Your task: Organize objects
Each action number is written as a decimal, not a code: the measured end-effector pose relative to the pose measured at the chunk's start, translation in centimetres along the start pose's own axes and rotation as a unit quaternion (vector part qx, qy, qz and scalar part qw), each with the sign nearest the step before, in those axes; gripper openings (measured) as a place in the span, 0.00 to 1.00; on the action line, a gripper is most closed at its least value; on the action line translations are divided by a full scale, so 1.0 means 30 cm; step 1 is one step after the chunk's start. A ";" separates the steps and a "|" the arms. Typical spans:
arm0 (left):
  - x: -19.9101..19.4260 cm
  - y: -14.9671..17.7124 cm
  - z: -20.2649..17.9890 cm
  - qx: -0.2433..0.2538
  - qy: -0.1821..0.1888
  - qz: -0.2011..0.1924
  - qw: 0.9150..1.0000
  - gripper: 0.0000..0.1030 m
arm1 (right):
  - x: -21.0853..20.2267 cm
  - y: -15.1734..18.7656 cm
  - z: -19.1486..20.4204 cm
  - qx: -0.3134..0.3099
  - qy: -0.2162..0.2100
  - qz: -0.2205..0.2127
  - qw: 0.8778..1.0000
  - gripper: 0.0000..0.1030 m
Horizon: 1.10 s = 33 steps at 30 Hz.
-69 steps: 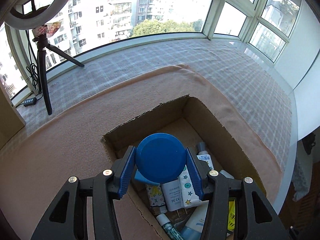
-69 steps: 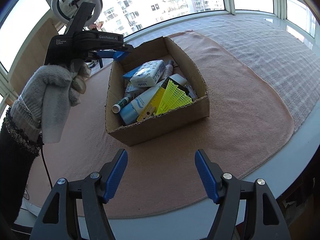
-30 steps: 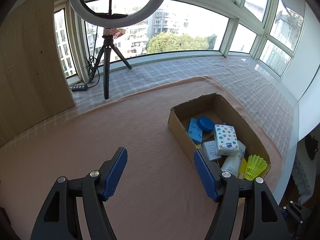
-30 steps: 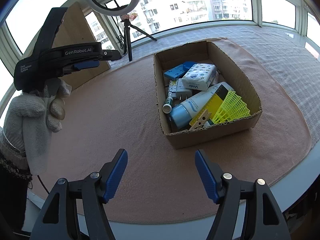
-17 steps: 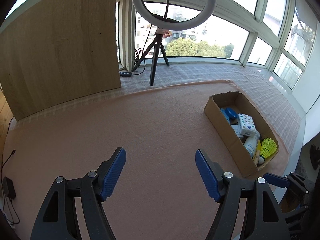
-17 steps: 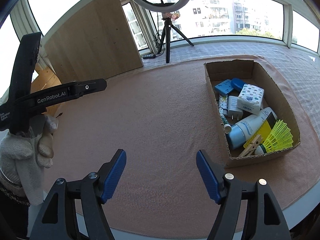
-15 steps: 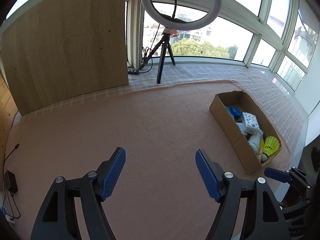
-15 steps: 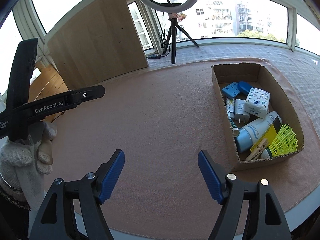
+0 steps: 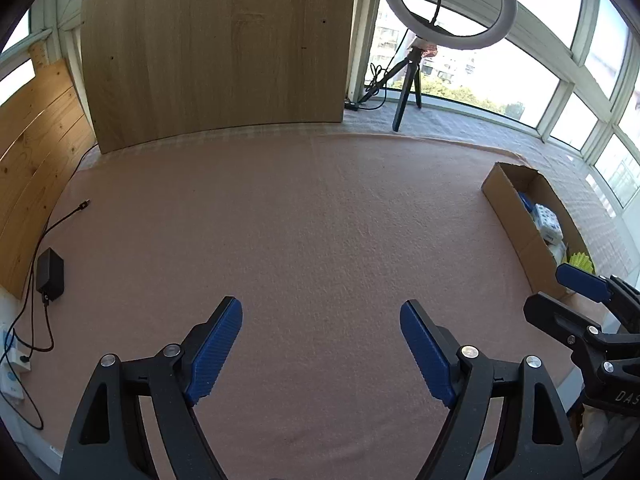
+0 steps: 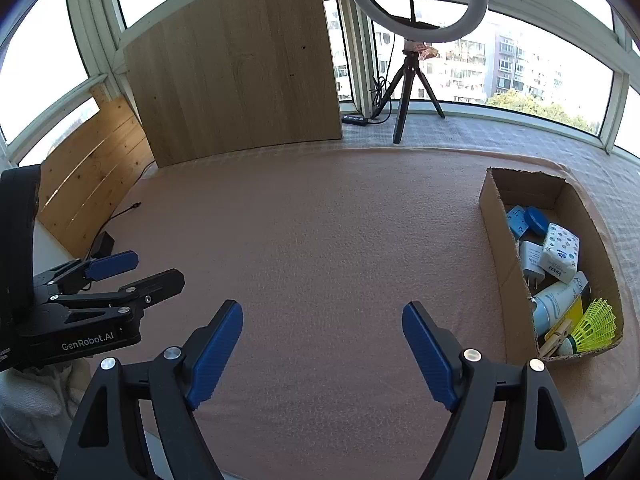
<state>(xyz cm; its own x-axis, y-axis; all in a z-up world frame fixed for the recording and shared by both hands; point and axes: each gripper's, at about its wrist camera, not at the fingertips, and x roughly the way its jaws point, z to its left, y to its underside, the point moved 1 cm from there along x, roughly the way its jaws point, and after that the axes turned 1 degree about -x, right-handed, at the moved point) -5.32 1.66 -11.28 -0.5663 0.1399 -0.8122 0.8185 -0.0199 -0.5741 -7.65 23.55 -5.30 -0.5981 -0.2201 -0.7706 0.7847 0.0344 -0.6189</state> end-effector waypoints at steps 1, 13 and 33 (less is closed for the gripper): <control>-0.007 0.007 0.011 -0.003 -0.002 0.000 1.000 0.82 | 0.003 0.000 0.011 -0.002 -0.001 0.001 1.000 0.77; -0.065 0.037 0.080 -0.021 -0.023 -0.008 0.999 0.83 | 0.011 0.006 0.072 -0.003 -0.003 -0.001 1.000 0.77; -0.036 0.048 0.092 -0.025 -0.025 0.003 0.999 0.88 | 0.020 0.021 0.081 0.002 0.005 -0.001 1.000 0.77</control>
<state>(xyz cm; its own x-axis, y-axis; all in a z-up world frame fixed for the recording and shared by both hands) -3.80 -1.25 -11.50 -0.5646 0.0912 -0.8203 0.8249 0.0288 -0.5646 -7.13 21.09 -5.79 -0.6008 -0.2102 -0.7713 0.7845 0.0306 -0.6194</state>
